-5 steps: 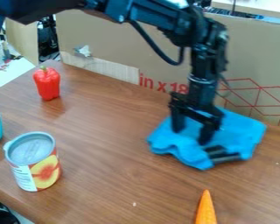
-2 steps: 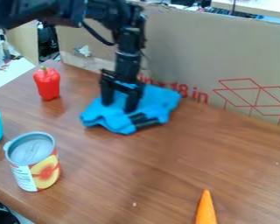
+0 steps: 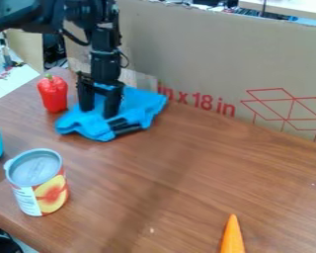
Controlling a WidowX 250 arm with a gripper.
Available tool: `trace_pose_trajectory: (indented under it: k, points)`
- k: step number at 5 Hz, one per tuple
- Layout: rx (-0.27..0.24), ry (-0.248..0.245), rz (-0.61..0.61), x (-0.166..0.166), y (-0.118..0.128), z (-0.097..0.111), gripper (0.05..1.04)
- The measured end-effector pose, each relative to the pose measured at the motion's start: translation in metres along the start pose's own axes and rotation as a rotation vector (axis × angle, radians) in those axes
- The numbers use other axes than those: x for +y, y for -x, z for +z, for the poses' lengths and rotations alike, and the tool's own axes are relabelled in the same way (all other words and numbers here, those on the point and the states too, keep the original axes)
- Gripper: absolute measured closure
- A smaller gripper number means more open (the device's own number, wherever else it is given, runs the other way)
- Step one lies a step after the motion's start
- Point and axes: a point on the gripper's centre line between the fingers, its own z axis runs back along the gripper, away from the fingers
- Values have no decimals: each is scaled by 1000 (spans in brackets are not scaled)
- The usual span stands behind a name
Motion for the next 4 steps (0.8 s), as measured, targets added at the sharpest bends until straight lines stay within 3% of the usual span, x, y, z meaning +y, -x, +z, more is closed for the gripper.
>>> trace_pose_trajectory:
  k: [1,2,3,4]
  points:
    - [-59,69,-41,-10,-3,1,84]
    - [-87,89,-42,-15,-5,4,84]
    - [-104,69,-29,-18,-1,21,83]
    - [-93,-9,8,-26,16,59,83]
